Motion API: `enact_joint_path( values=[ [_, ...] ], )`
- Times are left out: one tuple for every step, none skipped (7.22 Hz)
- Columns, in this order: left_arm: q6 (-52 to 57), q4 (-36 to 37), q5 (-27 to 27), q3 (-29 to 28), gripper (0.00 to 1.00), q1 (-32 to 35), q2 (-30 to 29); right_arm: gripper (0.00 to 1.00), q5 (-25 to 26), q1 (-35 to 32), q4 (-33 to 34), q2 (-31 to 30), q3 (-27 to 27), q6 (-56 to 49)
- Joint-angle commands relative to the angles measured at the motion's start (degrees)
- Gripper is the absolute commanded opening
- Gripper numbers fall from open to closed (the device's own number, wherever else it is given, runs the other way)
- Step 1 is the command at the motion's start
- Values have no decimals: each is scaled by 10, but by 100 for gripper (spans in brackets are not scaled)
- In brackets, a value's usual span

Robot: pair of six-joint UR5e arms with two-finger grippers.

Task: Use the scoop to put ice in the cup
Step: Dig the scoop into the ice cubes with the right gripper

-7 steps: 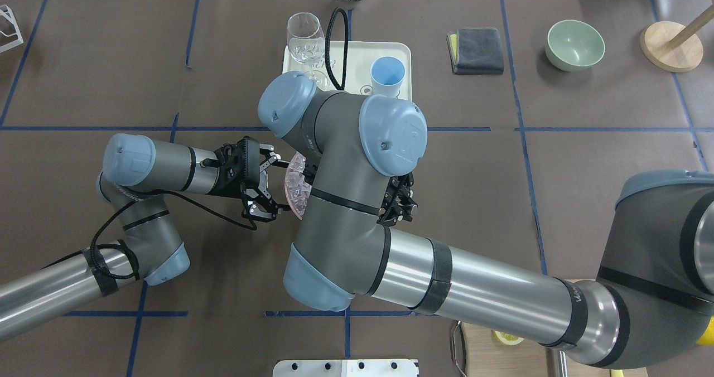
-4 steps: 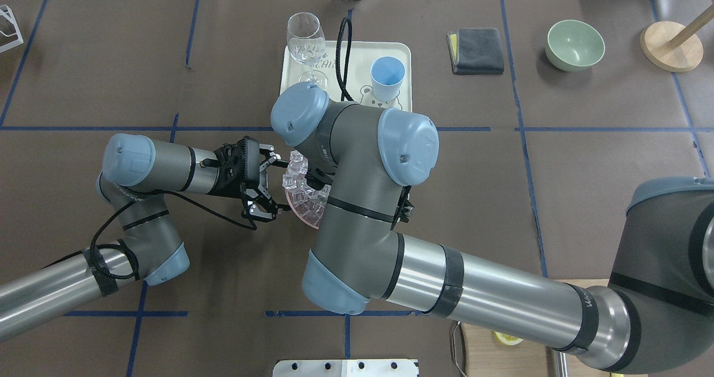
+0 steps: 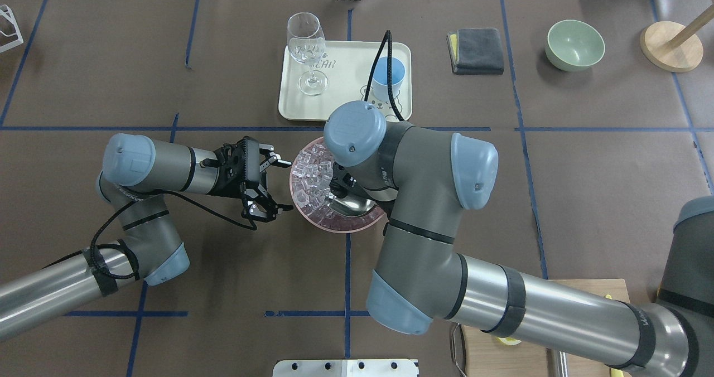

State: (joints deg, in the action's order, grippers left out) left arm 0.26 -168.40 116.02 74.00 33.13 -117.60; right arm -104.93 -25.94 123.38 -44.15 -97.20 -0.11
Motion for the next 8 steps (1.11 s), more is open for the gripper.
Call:
enact_joint_path(
  values=[
    [0, 0, 0, 0, 100, 0, 0, 0, 0, 1, -45, -21, -17, 10],
    [0, 0, 0, 0, 100, 0, 0, 0, 0, 4, -91, -36, -17, 40],
    [0, 0, 0, 0, 100, 0, 0, 0, 0, 5, -122, -51, -18, 42],
    [0, 0, 0, 0, 100, 0, 0, 0, 0, 5, -131, -54, -18, 42],
    [0, 0, 0, 0, 100, 0, 0, 0, -1, 5, -132, -53, -20, 42],
    [0, 0, 0, 0, 100, 0, 0, 0, -1, 3, -134, -57, -40, 43],
    [-1, 0, 0, 0, 100, 0, 0, 0, -4, 3, -134, -62, -58, 43],
    [0, -1, 0, 0, 100, 0, 0, 0, -5, 3, -135, -62, -63, 50]
  ],
)
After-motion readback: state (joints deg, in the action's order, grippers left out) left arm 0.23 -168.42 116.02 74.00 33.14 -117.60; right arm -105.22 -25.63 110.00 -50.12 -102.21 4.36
